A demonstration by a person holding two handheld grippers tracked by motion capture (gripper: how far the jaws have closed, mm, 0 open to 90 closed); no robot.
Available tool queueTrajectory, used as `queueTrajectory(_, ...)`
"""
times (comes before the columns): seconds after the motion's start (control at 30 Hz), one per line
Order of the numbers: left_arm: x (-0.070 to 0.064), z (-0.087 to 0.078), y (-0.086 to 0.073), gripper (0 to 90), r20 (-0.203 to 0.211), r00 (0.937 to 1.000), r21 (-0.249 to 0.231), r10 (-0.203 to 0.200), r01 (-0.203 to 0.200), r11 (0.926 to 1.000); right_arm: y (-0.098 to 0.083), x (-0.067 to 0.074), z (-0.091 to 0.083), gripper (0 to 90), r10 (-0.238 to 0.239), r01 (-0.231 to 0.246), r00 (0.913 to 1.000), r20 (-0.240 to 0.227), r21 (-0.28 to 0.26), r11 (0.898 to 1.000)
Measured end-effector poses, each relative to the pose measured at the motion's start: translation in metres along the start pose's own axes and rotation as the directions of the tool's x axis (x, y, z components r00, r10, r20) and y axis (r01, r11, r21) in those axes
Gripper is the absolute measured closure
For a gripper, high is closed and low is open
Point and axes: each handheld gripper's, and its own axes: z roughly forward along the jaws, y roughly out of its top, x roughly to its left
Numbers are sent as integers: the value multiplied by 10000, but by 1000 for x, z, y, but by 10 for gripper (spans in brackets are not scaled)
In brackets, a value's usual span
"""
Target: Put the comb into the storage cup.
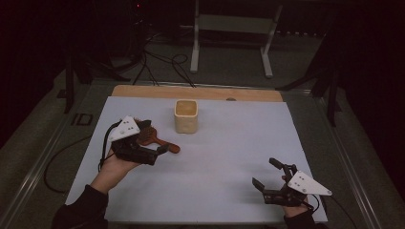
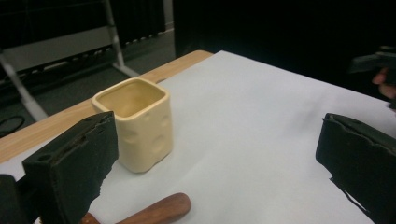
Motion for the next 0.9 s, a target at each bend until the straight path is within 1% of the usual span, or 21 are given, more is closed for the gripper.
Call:
queueTrajectory(0.03, 2, 5, 1, 0, -46, 10000, 124, -39, 40, 9999, 0, 0, 0, 104, -49, 49, 10000, 8, -10, 10000)
queueTrajectory(0.07, 3, 8, 1, 0, -5, 9999, 195, -103, 103, 9998, 0, 0, 0, 104, -39, 39, 10000, -28, -4, 10000)
queueTrajectory(0.13, 3, 10, 2, 0, -82, 9999, 250, -102, 104, 9996, 0, 0, 0, 104, -27, 27, 10000, -61, 8, 10000)
queueTrajectory(0.17, 4, 15, 1, 0, -122, 9998, 406, -168, 173, 9990, -1, 0, 1, 104, -44, 44, 10000, -69, 7, 10000)
queueTrajectory(0.2, 5, 18, 1, 2, -257, 9995, 420, -179, 190, 9989, -1, 0, 1, 104, -54, 54, 10000, -72, 27, 10000)
queueTrajectory(0.23, 6, 20, 0, 10, -228, 9994, 481, -258, 269, 9985, -1, 0, 1, 104, -41, 42, 10000, -84, 39, 10000)
queueTrajectory(0.3, 7, 26, -2, 14, -422, 9985, 690, -339, 367, 9969, -1, 0, 1, 104, -17, 17, 10000, -83, 21, 10000)
queueTrajectory(0.33, 9, 29, -3, 16, -341, 9987, 822, -382, 409, 9958, -1, 0, 1, 104, -22, 22, 10000, -86, -2, 10000)
queueTrajectory(0.37, 9, 32, -4, 17, -493, 9983, 791, -320, 358, 9962, -1, 0, 1, 104, -41, 41, 10000, -87, 4, 10000)
queueTrajectory(0.4, 10, 34, -5, 38, -513, 9983, 810, -269, 310, 9962, -1, 0, 1, 103, -20, 20, 10000, -93, 28, 10000)
queueTrajectory(0.43, 11, 37, -6, 62, -486, 9983, 897, -319, 362, 9953, -1, 0, 1, 103, 22, -22, 9999, -98, 40, 10000)
queueTrajectory(0.47, 13, 39, -7, 66, -574, 9978, 944, -341, 394, 9948, -1, -1, 1, 103, 31, -31, 9999, -108, 25, 10000)
queueTrajectory(0.5, 14, 42, -8, 80, -496, 9978, 936, -433, 478, 9945, -1, -1, 1, 104, 13, -13, 10000, -99, 15, 10000)
queueTrajectory(0.6, 17, 49, -10, 157, -373, 9979, 1178, -532, 573, 9914, -1, -1, 1, 104, 48, -48, 9999, -93, 38, 10000)
queueTrajectory(0.7, 18, 54, -13, 159, -440, 9970, 1222, -640, 690, 9901, -1, -1, 2, 104, 81, -80, 9999, -110, 54, 10000)
queueTrajectory(0.73, 18, 57, -14, 159, -419, 9967, 1285, -700, 749, 9889, -1, -1, 2, 103, 71, -71, 9999, -106, 39, 10000)
queueTrajectory(0.77, 19, 63, -17, 173, -482, 9961, 1450, -745, 808, 9861, -2, -1, 2, 103, 45, -45, 9999, -113, 65, 10000)
queueTrajectory(0.8, 19, 66, -19, 181, -506, 9956, 1507, -789, 857, 9849, -2, -1, 2, 104, 62, -62, 9999, -124, 58, 10000)
queueTrajectory(0.83, 20, 69, -20, 182, -481, 9950, 1530, -875, 939, 9838, -1, -1, 2, 104, 65, -64, 9999, -121, 60, 10000)
queueTrajectory(0.87, 21, 71, -21, 184, -605, 9945, 1565, -860, 946, 9831, -1, -1, 2, 104, 65, -65, 9999, -113, 36, 10000)
queueTrajectory(0.9, 22, 73, -22, 201, -601, 9941, 1546, -907, 990, 9830, -1, -1, 1, 104, 51, -51, 9999, -108, 32, 10000)
